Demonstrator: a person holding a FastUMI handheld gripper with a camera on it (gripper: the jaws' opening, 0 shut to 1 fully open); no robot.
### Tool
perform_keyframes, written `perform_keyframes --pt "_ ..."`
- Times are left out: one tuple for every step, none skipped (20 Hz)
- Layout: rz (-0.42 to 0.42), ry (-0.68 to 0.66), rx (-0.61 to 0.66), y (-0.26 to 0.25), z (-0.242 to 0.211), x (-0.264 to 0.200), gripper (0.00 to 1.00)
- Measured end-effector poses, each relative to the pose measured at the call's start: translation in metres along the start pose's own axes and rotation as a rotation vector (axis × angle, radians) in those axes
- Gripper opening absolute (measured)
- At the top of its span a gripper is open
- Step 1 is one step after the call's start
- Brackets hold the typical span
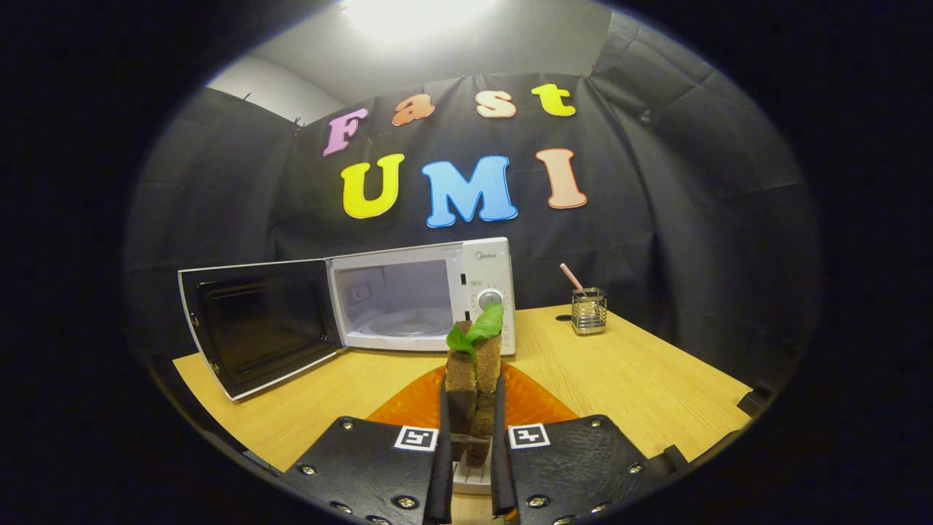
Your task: Open the microwave, put the food inside, and close the microwave door.
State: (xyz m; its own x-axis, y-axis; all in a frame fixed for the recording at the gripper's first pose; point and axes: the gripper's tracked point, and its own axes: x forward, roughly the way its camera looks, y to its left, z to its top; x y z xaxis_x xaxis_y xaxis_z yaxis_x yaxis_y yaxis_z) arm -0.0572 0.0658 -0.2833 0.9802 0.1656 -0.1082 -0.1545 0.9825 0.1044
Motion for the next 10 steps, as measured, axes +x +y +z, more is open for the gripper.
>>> perform_keyframes --pt "0.01 -0.015 -0.006 0.006 0.008 0.003 0.21" --pt "0.02 -0.026 -0.011 0.012 0.014 0.007 0.21" --pt "0.032 -0.036 -0.016 0.018 0.022 0.012 0.21" --pt "0.049 -0.049 -0.008 0.025 0.029 0.017 0.21" --pt "0.074 -0.056 0.009 0.034 0.035 0.024 0.21" --pt "0.101 -0.058 0.037 0.043 0.039 0.031 0.21" --pt "0.131 -0.053 0.067 0.053 0.042 0.039 0.21" --pt "0.159 -0.054 0.104 0.06 0.045 0.047 0.21" --pt "0.176 -0.052 0.142 0.065 0.048 0.056 0.21" --pt "0.188 -0.047 0.175 0.07 0.049 0.064 0.21"
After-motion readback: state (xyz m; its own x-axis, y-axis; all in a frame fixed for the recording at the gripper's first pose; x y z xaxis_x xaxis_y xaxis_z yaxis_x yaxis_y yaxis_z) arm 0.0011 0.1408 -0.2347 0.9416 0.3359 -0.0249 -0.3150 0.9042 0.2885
